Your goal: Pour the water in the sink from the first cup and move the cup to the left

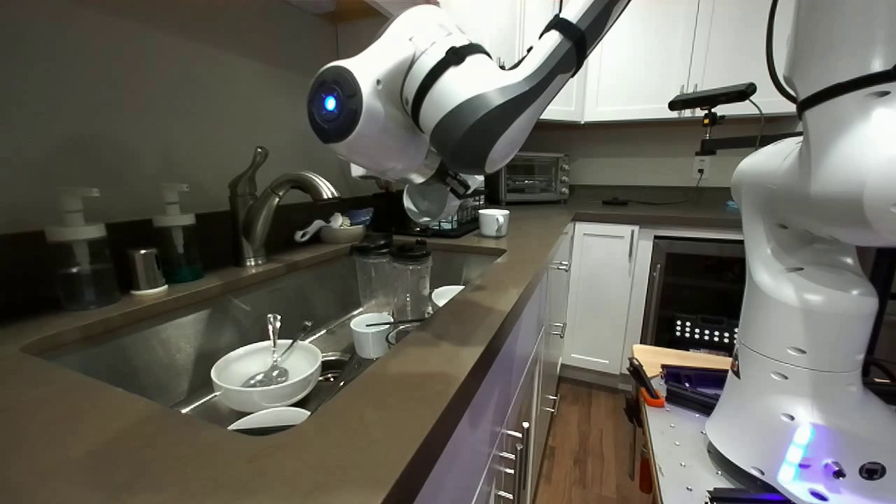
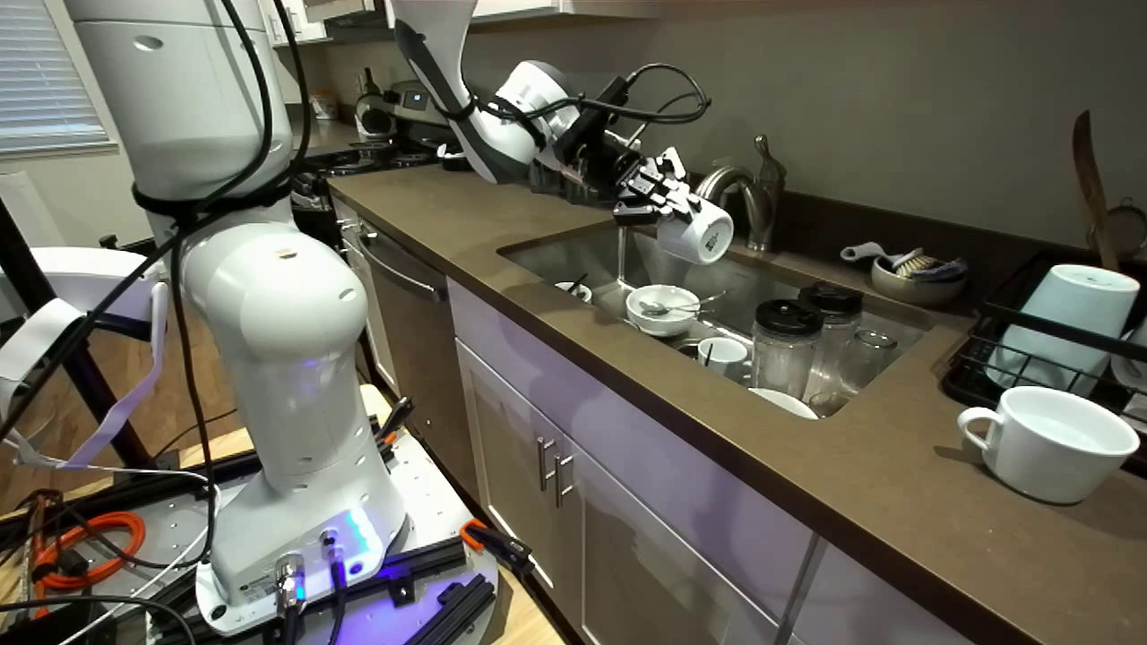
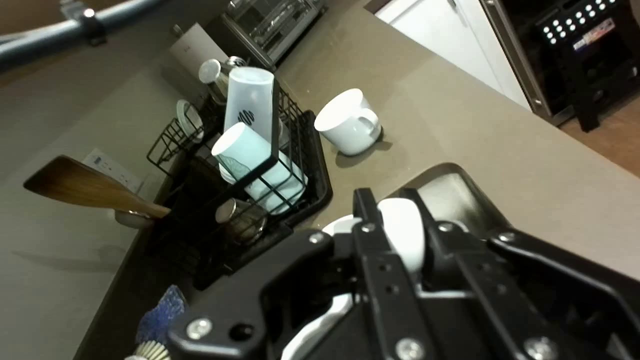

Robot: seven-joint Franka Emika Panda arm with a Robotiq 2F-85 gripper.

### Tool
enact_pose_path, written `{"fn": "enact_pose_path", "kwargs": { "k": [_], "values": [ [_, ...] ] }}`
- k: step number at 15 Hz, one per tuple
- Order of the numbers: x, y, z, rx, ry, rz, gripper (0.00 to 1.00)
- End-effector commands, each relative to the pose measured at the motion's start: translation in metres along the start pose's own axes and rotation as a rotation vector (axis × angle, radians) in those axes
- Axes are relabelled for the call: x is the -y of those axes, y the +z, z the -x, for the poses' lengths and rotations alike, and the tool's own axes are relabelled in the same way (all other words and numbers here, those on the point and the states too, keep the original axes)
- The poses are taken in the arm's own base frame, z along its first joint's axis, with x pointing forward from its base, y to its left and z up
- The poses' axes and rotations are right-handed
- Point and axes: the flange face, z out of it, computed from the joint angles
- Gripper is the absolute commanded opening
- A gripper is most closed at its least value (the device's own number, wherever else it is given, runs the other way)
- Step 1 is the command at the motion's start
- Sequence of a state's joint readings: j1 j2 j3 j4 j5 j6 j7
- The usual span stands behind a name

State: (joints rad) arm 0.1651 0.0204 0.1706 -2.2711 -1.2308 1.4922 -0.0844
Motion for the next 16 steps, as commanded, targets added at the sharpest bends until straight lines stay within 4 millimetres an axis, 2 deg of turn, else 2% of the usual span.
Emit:
{"fn": "enact_pose_path", "kwargs": {
  "k": [1,8,16],
  "values": [
    [0.0,-0.003,0.005,-0.104,-0.024,-0.045,0.04],
    [0.003,-0.017,0.007,-0.235,-0.055,-0.114,0.04],
    [0.005,-0.06,0.009,-0.401,-0.1,-0.132,0.04]
  ]
}}
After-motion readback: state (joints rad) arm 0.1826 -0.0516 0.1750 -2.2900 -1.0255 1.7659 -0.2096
